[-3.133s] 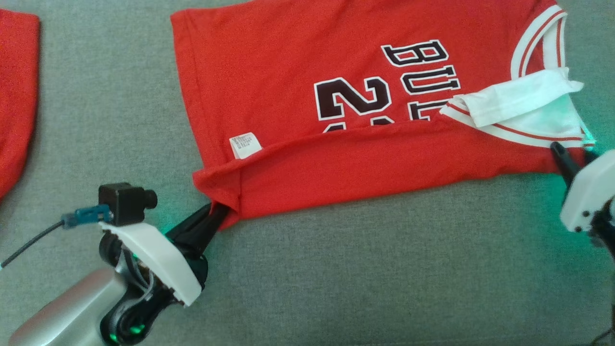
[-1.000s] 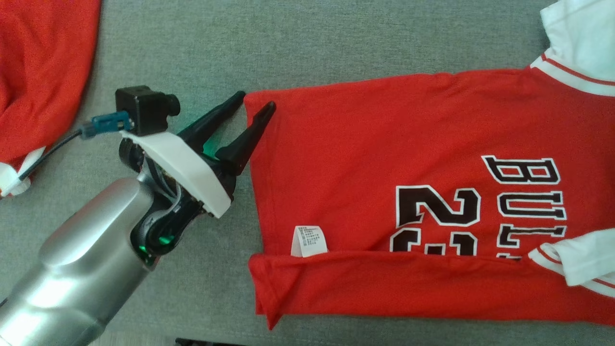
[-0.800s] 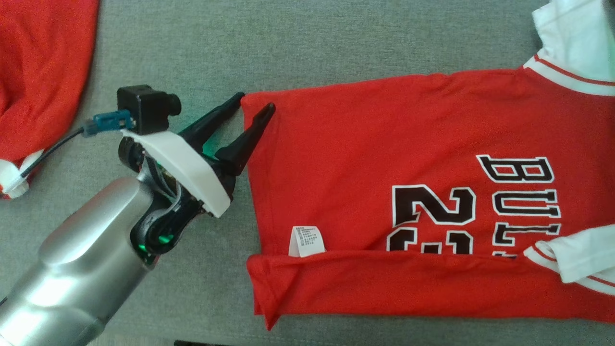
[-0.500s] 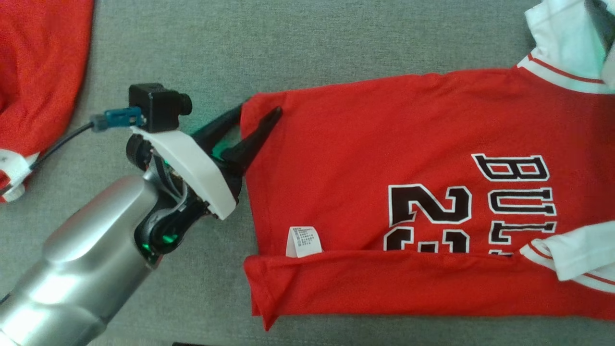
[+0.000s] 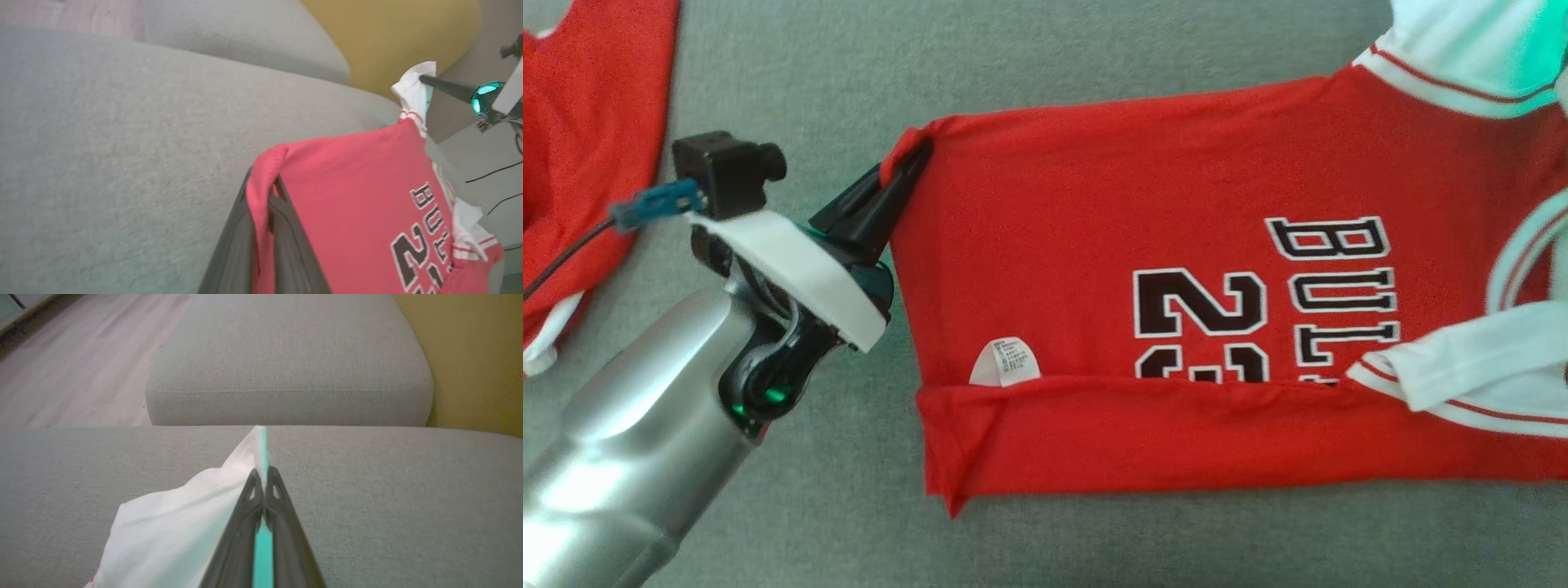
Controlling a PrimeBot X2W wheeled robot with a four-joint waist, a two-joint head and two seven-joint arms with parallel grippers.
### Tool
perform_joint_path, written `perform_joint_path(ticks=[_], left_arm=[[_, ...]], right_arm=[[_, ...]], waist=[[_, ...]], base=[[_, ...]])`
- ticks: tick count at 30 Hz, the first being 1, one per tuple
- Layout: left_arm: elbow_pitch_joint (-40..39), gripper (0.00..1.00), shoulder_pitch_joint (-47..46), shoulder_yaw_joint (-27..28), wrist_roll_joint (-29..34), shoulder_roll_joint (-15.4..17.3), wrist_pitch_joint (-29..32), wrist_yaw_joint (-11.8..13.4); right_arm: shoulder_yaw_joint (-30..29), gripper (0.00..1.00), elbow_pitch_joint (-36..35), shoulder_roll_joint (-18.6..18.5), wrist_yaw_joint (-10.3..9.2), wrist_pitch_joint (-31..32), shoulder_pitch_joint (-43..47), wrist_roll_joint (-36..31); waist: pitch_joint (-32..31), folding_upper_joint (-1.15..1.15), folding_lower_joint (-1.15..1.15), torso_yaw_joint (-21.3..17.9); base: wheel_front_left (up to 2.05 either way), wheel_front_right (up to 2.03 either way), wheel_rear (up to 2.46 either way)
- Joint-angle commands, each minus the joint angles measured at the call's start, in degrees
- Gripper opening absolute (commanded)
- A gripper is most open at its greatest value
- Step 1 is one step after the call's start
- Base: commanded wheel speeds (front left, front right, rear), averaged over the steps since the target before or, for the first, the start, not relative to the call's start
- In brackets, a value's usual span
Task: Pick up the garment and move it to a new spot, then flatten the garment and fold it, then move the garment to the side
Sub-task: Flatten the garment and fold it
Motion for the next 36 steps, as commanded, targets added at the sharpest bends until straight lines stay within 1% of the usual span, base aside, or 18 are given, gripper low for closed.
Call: perform_joint_path(ticks=[1,3,4,8,12,15,16,18,19,20,23,25,28,31,32,34,36], left_arm=[[-2.8,0.0,-0.4,3.2,-0.1,3.4,-1.4,-0.2],[-5.3,0.0,1.9,3.4,-0.4,4.6,-2.5,0.0],[-5.3,0.0,1.9,3.4,-0.4,4.6,-2.5,0.0],[-11.9,0.0,8.7,3.0,-1.4,7.7,-4.0,1.2],[-17.6,0.0,15.9,2.3,-1.9,10.7,-5.9,4.1],[-20.1,0.0,20.3,1.6,-2.1,12.1,-6.9,6.1],[-20.5,0.2,21.3,1.3,-2.0,12.3,-7.2,6.7],[-20.4,1.0,23.1,0.6,-1.7,11.8,-7.7,8.4],[-20.1,1.0,23.5,0.0,-1.1,11.7,-7.5,9.1],[-19.3,1.0,23.7,-0.4,0.0,11.7,-7.7,10.1],[-16.8,1.0,23.9,-0.6,3.7,11.4,-9.9,13.4],[-16.0,1.0,24.5,0.7,5.1,10.6,-13.3,15.9],[-15.5,1.0,25.2,3.9,8.9,9.4,-18.3,20.7],[-15.8,1.0,26.2,8.0,14.4,6.7,-19.7,23.8],[-17.1,1.0,27.1,11.7,18.9,3.7,-19.7,24.3],[-17.9,1.0,28.8,14.8,23.5,0.7,-19.8,23.7],[-18.3,1.0,30.5,17.4,27.7,-2.3,-19.8,22.4]], right_arm=[[0.3,0.0,-4.1,-0.8,0.42,-0.5,2.7,1.6],[0.2,0.0,-7.2,-1.3,0.42,-0.3,6.2,3.2],[0.2,0.0,-7.2,-1.3,0.42,-0.3,6.2,3.2],[-0.8,0.0,-14.4,-2.3,0.42,1.3,16.2,5.0],[-1.8,0.0,-21.4,-2.1,0.42,4.0,27.0,5.3],[-1.1,0.0,-24.7,-1.3,0.42,5.5,32.9,5.5],[-1.1,0.0,-25.2,-1.2,0.42,5.7,34.3,5.6],[-0.7,0.0,-25.7,-1.2,0.42,6.4,36.5,5.1],[-0.2,0.47,-25.9,-1.8,0.42,6.4,37.2,4.4],[-0.3,1.0,-25.8,-1.7,0.42,6.5,37.6,3.9],[-0.9,1.0,-26.3,-0.9,0.42,7.0,38.0,4.2],[-2.4,1.0,-26.6,0.0,0.42,8.2,37.9,4.7],[-5.8,1.0,-26.0,1.6,0.42,10.8,37.4,3.6],[-7.3,1.0,-24.5,2.9,0.42,13.4,36.3,1.7],[-7.4,1.0,-22.9,3.1,0.42,14.9,35.8,0.8],[-7.3,1.0,-21.4,2.9,0.42,16.2,35.3,-0.1],[-7.2,1.0,-19.9,2.6,0.42,17.3,34.8,-1.2]], waist=[[-1.9,0.0,-0.01,-1.6],[-2.9,0.0,-0.01,-2.6],[-2.9,0.0,-0.01,-2.6],[-5.2,0.0,-0.01,-4.2],[-7.2,0.0,-0.01,-5.6],[-8.2,0.0,-0.01,-6.4],[-8.4,0.0,-0.01,-6.6],[-8.7,0.0,-0.01,-6.8],[-8.7,0.0,-0.01,-6.9],[-8.8,0.0,-0.01,-7.0],[-9.1,0.0,-0.01,-7.3],[-9.2,0.0,-0.01,-7.4],[-8.7,0.0,-0.01,-7.3],[-7.7,0.0,-0.01,-6.6],[-7.1,0.0,-0.01,-5.8],[-6.4,0.0,-0.01,-4.9],[-5.9,0.0,-0.01,-3.8]], base=[[0.0,0.0,0.0],[0.0,0.0,0.0],[0.0,0.0,0.0],[0.0,0.0,0.0],[0.0,0.0,0.0],[0.0,0.0,0.0],[0.0,0.0,0.0],[0.0,0.0,0.0],[0.0,0.0,0.0],[0.0,0.0,0.0],[0.0,0.0,0.0],[0.0,0.0,0.0],[0.0,0.0,0.0],[0.0,0.0,0.0],[0.0,0.0,0.0],[0.0,0.0,0.0],[0.0,0.0,0.0]])
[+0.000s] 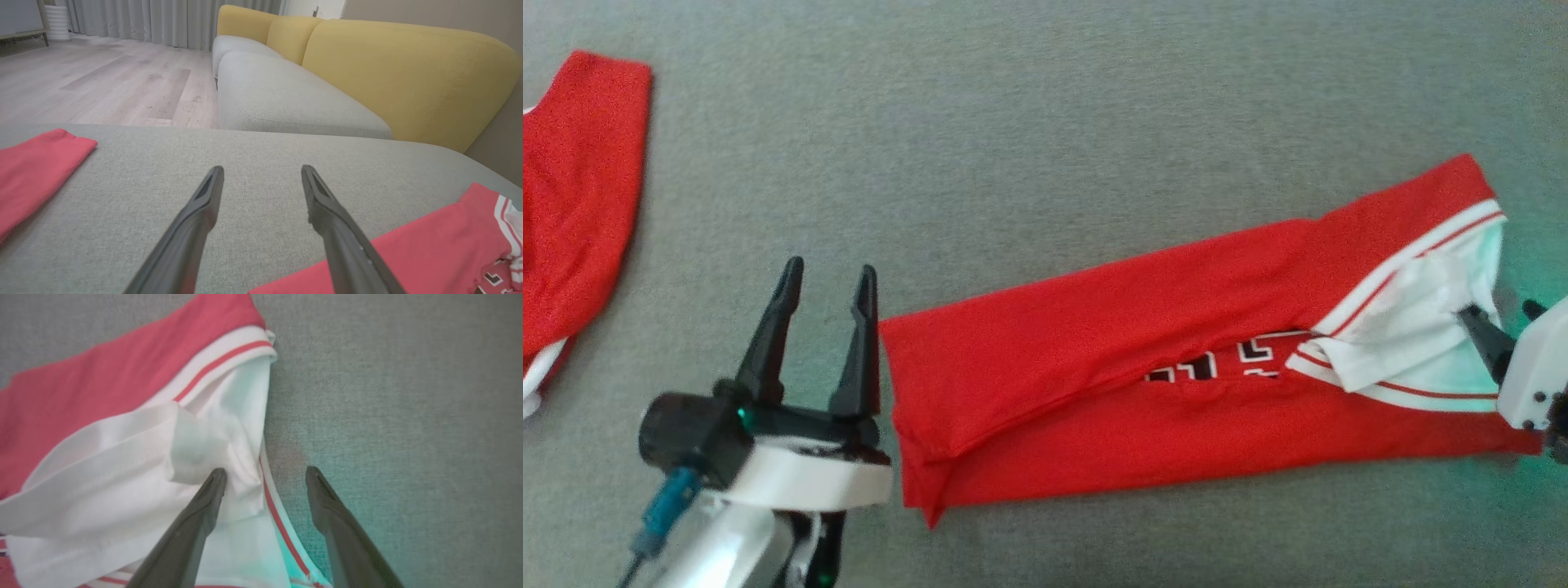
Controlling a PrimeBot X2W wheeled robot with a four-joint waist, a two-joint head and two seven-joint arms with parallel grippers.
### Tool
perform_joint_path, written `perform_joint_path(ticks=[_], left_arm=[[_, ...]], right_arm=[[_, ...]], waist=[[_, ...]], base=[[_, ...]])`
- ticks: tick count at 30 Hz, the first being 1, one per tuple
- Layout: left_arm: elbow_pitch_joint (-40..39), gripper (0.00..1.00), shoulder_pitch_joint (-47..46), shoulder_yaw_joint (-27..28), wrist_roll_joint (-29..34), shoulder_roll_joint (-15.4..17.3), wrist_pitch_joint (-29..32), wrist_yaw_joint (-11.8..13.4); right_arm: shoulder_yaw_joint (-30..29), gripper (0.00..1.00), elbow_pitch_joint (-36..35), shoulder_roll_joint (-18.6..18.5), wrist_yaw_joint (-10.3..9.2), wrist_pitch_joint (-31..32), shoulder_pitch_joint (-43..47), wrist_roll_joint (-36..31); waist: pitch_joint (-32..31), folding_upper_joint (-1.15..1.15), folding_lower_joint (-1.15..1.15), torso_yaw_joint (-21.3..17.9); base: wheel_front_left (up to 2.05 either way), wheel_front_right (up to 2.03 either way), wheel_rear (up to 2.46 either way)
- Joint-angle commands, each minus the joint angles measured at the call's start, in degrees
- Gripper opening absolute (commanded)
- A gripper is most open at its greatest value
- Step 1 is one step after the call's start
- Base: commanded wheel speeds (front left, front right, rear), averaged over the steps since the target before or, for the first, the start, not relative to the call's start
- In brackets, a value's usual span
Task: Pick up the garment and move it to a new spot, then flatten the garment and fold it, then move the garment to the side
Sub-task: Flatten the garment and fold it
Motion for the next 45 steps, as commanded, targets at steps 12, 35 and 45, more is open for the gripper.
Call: perform_joint_path(ticks=[12,35,45], left_arm=[[5.3,1.0,8.6,13.0,11.3,-12.4,-0.5,-12.6],[18.1,1.0,16.8,22.8,19.4,-22.8,-0.5,-23.0],[19.6,1.0,16.7,23.3,20.3,-24.1,-0.5,-23.5]], right_arm=[[2.7,0.0,-0.5,-2.0,0.42,4.4,-0.7,4.3],[-4.3,0.0,-14.3,-2.9,0.42,12.6,0.0,10.9],[10.5,0.0,-6.4,11.6,0.42,1.8,2.4,8.7]], waist=[[-1.8,0.0,0.0,3.8],[-13.1,0.0,0.0,2.4],[-13.9,0.0,0.0,4.4]], base=[[0.0,0.0,0.0],[0.0,0.0,0.0],[0.0,0.0,0.0]])
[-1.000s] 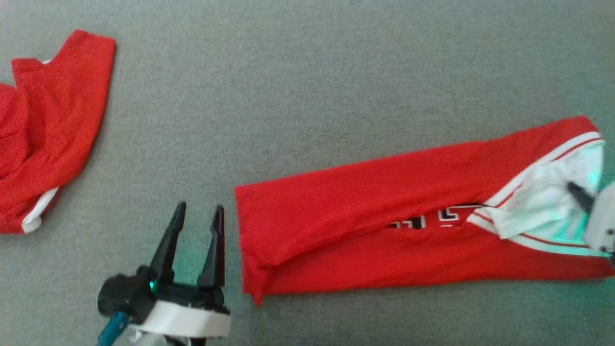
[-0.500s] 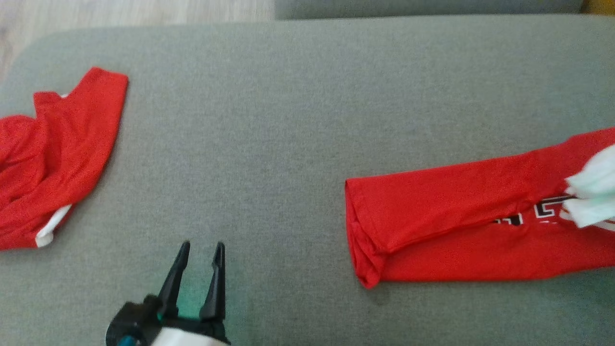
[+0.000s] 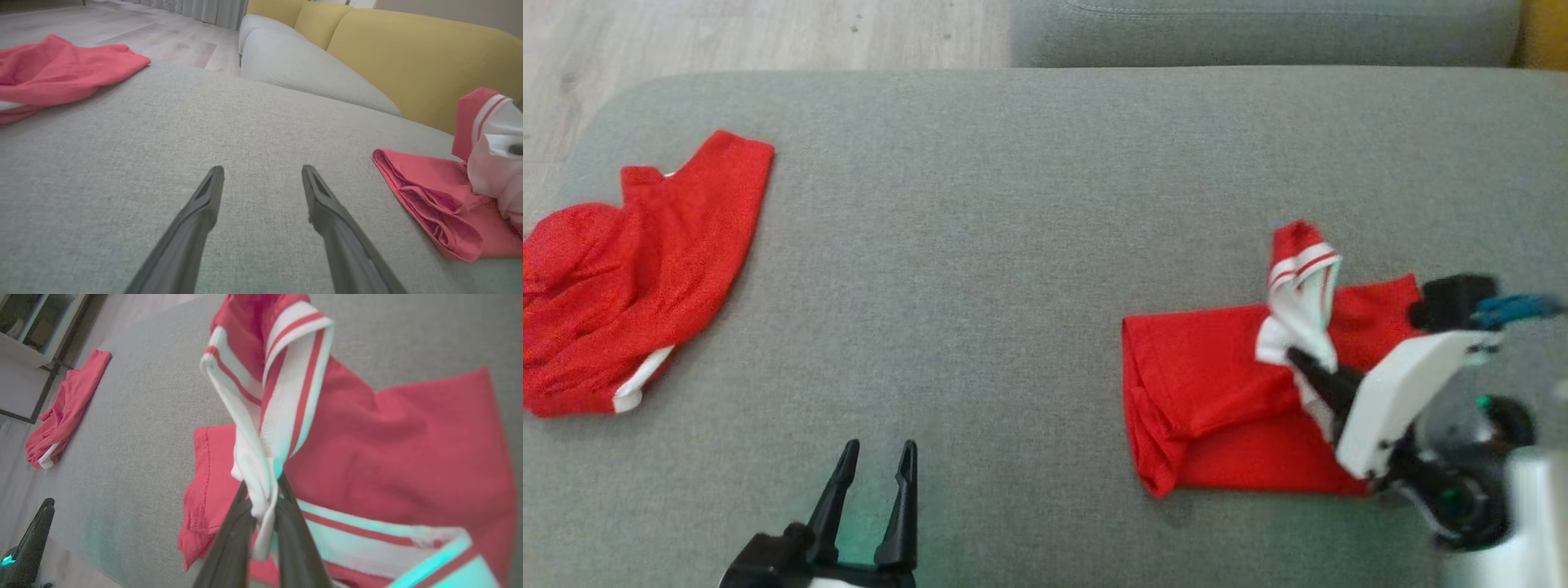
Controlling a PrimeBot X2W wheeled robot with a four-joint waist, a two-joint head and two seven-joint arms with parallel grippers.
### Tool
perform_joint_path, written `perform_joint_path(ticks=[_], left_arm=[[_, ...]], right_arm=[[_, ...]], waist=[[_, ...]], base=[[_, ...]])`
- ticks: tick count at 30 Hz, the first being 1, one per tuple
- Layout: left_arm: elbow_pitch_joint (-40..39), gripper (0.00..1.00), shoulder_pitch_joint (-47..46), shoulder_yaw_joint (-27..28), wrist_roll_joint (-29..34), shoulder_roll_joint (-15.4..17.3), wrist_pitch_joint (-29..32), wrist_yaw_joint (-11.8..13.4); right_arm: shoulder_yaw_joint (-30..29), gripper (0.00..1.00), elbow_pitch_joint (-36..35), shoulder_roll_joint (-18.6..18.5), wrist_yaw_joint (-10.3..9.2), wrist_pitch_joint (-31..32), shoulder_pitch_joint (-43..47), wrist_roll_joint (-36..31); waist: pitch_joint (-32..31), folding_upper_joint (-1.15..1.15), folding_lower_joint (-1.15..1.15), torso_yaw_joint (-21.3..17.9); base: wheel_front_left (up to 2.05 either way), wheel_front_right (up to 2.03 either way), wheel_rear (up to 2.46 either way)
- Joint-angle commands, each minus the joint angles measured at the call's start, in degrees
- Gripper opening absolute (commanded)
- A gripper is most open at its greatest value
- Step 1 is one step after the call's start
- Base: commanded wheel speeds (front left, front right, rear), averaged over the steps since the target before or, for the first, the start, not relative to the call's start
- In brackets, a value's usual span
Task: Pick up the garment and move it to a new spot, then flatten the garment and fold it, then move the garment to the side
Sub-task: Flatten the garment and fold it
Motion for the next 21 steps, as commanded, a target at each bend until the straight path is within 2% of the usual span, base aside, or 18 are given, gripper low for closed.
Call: perform_joint_path(ticks=[1,8,17,18,19,20,21], left_arm=[[-1.0,1.0,-1.2,2.4,0.5,-0.6,-0.5,-0.2],[-0.1,1.0,0.3,1.4,0.7,-1.1,-0.5,-0.3],[0.3,1.0,0.4,2.0,0.9,-1.2,-0.5,-0.3],[0.3,1.0,0.4,2.1,0.9,-1.2,-0.5,-0.3],[0.4,1.0,0.4,2.2,0.9,-1.2,-0.5,-0.3],[0.5,1.0,0.5,2.2,0.9,-1.2,-0.5,-0.3],[0.6,1.0,0.6,2.1,0.7,-1.2,-0.5,-0.3]], right_arm=[[2.7,0.0,1.3,0.5,0.43,-4.1,-1.3,-0.3],[10.8,0.0,12.9,1.0,0.43,-16.2,-2.1,5.3],[15.4,0.0,18.1,1.0,0.43,-21.5,-4.7,7.1],[15.8,0.09,18.4,1.0,0.43,-22.3,-4.9,7.9],[16.3,0.48,18.4,1.0,0.43,-23.3,-5.1,9.0],[16.9,1.0,18.5,1.0,0.43,-24.4,-5.2,10.4],[17.5,1.0,18.6,1.0,0.43,-25.2,-5.2,12.4]], waist=[[-0.3,0.0,0.0,0.7],[-1.2,0.0,0.0,1.6],[-1.2,0.0,0.0,1.5],[-1.2,0.0,0.0,1.4],[-1.3,0.0,0.0,1.3],[-1.4,0.0,0.0,1.2],[-1.5,0.0,0.0,1.1]], base=[[0.0,0.0,0.0],[0.0,0.0,0.0],[0.0,0.0,0.0],[0.0,0.0,0.0],[0.0,0.0,0.0],[0.0,0.0,0.0],[0.0,0.0,0.0]])
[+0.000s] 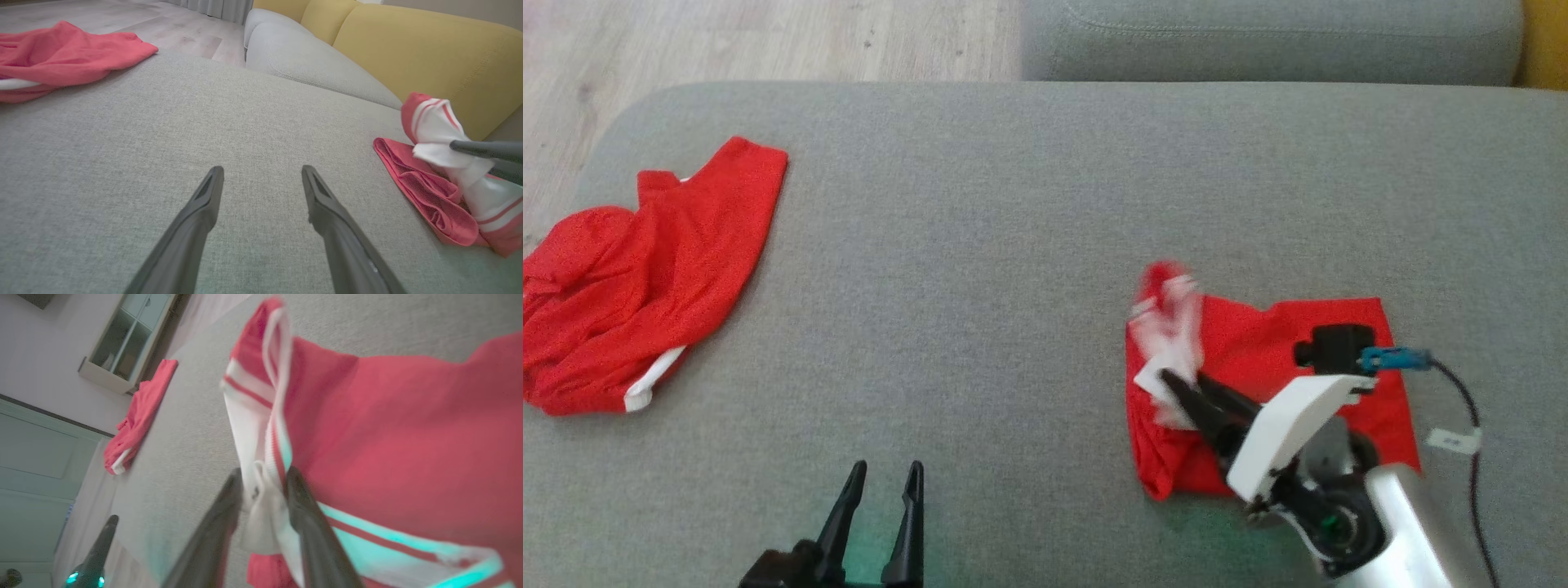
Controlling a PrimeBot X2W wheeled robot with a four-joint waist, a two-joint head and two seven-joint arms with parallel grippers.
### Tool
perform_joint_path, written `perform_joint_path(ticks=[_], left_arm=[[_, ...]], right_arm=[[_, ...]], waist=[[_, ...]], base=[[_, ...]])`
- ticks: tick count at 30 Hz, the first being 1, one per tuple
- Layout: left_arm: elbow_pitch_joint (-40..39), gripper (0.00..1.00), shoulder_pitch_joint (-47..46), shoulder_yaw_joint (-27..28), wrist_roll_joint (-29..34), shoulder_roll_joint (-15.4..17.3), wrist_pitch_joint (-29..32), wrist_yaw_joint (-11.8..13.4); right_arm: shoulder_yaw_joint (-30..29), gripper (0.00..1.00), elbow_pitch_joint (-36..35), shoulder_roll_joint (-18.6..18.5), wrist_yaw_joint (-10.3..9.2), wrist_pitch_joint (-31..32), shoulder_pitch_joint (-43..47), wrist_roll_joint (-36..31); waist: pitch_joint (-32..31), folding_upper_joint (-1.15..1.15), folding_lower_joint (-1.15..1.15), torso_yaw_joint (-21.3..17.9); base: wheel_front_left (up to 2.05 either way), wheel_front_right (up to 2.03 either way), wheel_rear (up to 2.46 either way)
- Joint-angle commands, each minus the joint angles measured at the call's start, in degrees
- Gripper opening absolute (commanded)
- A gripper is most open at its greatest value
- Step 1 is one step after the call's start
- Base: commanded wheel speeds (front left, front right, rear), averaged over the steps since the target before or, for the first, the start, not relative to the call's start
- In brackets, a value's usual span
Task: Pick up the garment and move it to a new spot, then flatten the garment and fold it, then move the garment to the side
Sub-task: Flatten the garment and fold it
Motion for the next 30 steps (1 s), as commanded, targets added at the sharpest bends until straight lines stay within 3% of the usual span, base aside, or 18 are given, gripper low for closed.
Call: perform_joint_path(ticks=[1,8,10,14,18,24,30], left_arm=[[-1.2,1.0,-0.7,1.9,0.1,-0.4,-0.6,-0.3],[-1.0,1.0,0.3,2.0,-0.3,-0.4,-0.6,0.0],[-1.1,1.0,0.4,2.6,0.0,-0.4,-0.6,0.0],[-1.8,1.0,0.5,3.6,0.8,-0.4,-0.6,0.0],[-2.4,1.0,0.9,4.5,1.6,-0.4,-0.6,-0.1],[-3.7,1.0,2.1,5.2,2.7,-0.4,-0.6,-0.2],[-4.5,1.0,2.7,6.4,3.9,-0.4,-0.6,-0.3]], right_arm=[[2.5,1.0,-2.1,0.2,0.44,-1.0,-2.4,2.4],[5.5,1.0,-10.4,0.2,0.44,-7.0,0.0,7.6],[4.2,1.0,-14.1,0.2,0.44,-9.4,0.8,2.7],[-1.3,1.0,-18.9,-0.1,0.44,-14.4,3.5,-15.2],[-6.0,1.0,-19.7,-0.9,0.44,-20.1,7.9,-25.3],[-13.9,1.0,-12.8,-2.4,0.44,-34.4,14.8,-36.4],[-18.8,1.0,-5.6,-0.8,0.44,-44.8,17.0,-40.3]], waist=[[-0.3,0.0,0.0,-0.2],[-1.5,0.0,0.0,-1.6],[-1.7,0.0,0.0,-2.2],[-2.3,0.0,0.0,-3.0],[-3.4,0.0,0.0,-3.4],[-6.0,0.0,0.0,-3.0],[-7.1,0.0,0.0,-2.4]], base=[[0.0,0.0,0.0],[0.0,0.0,0.0],[0.0,0.0,0.0],[0.0,0.0,0.0],[0.0,0.0,0.0],[0.0,0.0,0.0],[0.0,0.0,0.0]])
